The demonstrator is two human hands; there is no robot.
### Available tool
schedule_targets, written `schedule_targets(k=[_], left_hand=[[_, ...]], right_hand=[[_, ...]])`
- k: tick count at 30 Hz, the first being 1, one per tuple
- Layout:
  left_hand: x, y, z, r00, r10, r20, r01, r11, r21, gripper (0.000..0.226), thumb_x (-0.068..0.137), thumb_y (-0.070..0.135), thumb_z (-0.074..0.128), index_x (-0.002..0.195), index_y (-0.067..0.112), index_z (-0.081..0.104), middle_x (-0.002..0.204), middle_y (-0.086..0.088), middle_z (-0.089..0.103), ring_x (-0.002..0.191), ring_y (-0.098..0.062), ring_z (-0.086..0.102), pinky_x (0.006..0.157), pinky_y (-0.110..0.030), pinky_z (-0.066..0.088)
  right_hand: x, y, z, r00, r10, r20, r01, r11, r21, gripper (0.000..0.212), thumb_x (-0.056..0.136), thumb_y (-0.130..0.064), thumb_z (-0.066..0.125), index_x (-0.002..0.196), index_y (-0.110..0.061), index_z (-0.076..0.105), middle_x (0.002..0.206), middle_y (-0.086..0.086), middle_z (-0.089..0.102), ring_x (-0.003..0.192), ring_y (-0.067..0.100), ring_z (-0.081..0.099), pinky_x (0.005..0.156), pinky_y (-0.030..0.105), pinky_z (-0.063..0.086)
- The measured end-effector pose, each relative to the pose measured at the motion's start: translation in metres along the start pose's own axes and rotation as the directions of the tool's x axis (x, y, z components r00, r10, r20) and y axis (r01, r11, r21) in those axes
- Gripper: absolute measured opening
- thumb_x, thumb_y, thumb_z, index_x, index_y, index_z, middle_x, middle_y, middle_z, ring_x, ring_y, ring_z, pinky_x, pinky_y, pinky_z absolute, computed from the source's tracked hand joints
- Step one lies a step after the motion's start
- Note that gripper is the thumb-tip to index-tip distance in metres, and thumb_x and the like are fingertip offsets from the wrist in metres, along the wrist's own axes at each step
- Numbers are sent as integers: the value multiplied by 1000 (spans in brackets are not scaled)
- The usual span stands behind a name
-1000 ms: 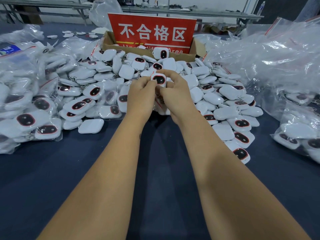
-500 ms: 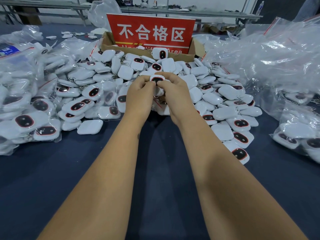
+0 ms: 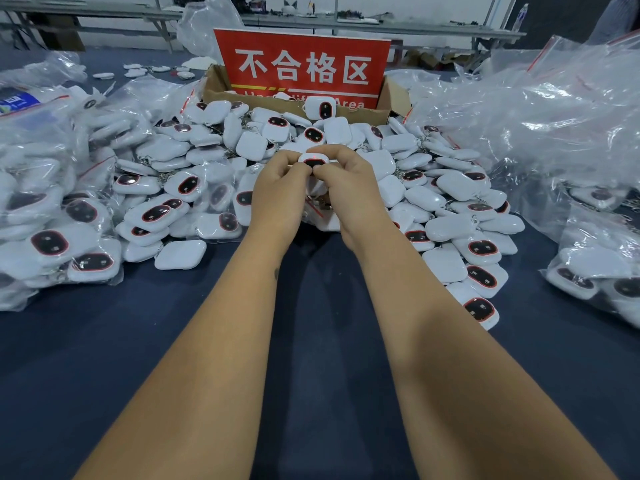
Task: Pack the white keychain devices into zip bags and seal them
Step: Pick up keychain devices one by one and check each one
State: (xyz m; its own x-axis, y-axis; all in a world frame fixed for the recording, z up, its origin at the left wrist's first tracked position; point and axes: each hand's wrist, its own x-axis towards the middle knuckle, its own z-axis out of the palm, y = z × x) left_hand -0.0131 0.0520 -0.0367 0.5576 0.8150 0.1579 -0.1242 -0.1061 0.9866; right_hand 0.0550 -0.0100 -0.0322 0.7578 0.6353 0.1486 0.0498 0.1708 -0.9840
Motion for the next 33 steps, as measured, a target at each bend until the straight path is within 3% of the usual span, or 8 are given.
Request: schedule_targets(k=[9,15,20,27,30,33], left_hand=[[1,-1,0,1000,14,5,-15,1000,10,15,86,17,54,84,26,66,86,1,70,81,-15,64,77,-37,53],[2,-2,-1,999,33,16,-34,998,55,16,90,15,50,84,25,62,77,6,64,72,-10,57,65,-25,47],[2,-2,-2,998,54,33,-57,994,95,15,90,13,47,91,18,61,81,1,62,74,-12,55,68,-29,47],[1,1,0,1000,14,4,-14,998,59,15,91,15,51,86,23,63,87,-1,67,80,-15,60,74,-35,50],[0,3,-1,998,-41,-38,41,999,-12,16,88,15,51,75,21,59,79,-5,62,76,-21,58,72,-40,49],[1,5,-1,995,-65,-72,62,997,-51,17,89,18,50,78,17,63,80,-5,62,77,-22,59,74,-42,50]], right_hand=[[-1,0,1,1000,11,-24,-11,1000,-8,28,86,1,54,98,-19,69,98,13,72,86,22,67,80,37,58],[-3,-1,0,1000,30,-1,-30,999,-12,30,86,2,52,99,-19,68,79,5,69,75,18,65,67,33,57],[-4,-2,1,1000,17,1,-17,999,-32,31,87,2,51,96,-22,68,77,2,69,72,15,64,63,31,57],[-5,-4,1,1000,16,1,-16,1000,-25,28,89,2,52,98,-21,67,77,1,68,70,12,64,68,30,57],[-5,-6,3,998,-15,-59,16,1000,17,21,91,-3,58,100,-19,67,79,-1,70,74,12,66,72,31,58],[-3,-10,2,986,-70,-154,87,990,107,10,93,-10,63,99,-16,67,83,-4,69,77,10,63,73,30,55]])
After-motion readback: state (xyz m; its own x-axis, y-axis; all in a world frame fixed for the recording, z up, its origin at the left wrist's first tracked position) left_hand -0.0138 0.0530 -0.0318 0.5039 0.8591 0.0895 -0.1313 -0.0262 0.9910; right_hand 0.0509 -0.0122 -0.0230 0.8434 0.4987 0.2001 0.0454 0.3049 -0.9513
